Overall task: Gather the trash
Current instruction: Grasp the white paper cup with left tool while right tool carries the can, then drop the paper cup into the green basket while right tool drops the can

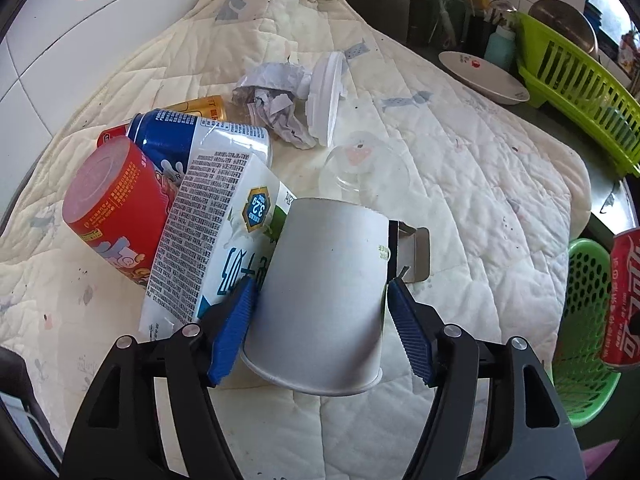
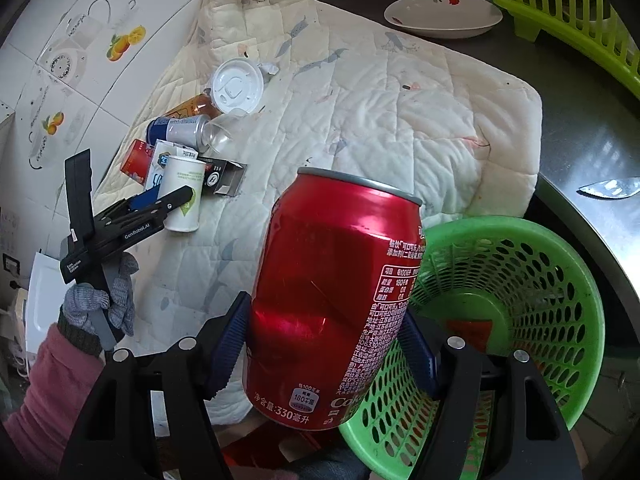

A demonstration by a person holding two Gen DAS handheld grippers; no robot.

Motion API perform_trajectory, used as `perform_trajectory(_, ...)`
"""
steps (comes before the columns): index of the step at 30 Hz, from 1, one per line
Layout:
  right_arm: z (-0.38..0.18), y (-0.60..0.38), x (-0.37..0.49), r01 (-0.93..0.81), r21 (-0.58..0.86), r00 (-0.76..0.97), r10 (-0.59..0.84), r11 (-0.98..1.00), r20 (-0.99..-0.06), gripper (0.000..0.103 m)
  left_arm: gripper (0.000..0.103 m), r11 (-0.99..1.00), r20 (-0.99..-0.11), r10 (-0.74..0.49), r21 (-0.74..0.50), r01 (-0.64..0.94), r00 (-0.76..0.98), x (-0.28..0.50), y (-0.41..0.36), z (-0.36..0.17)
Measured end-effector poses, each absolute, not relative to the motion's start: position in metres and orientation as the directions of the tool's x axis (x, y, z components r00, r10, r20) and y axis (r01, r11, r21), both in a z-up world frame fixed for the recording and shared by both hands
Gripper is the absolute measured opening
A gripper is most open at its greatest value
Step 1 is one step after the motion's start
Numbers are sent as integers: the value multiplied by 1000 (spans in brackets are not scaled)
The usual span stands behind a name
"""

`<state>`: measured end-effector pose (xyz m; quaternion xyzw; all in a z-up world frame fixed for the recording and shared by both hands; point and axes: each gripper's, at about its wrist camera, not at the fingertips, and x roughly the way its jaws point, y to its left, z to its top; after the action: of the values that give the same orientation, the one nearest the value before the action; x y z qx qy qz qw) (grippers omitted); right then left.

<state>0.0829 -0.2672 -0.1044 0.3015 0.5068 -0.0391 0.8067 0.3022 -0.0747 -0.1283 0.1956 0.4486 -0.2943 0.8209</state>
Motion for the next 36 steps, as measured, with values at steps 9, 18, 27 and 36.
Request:
perform_trajectory(9, -121, -283, 54, 408, 364, 425, 179, 837, -887, 68, 65, 772, -837, -319, 43, 634, 445, 291, -68, -125)
perform_trajectory(18, -151, -292, 30, 425, 277, 333, 136, 862, -933, 68, 63, 786, -806, -379, -21, 618, 455, 256, -58, -108)
perform_trajectory(27, -175, -301, 6, 413, 233, 305, 107, 880, -946, 80, 63, 774, -755, -476, -115, 623, 452, 203, -60, -80)
perform_trajectory(36, -141, -307, -26, 355, 247, 414, 85, 902, -906, 80, 64, 714, -724, -562, -182, 676, 399, 135, -94, -67)
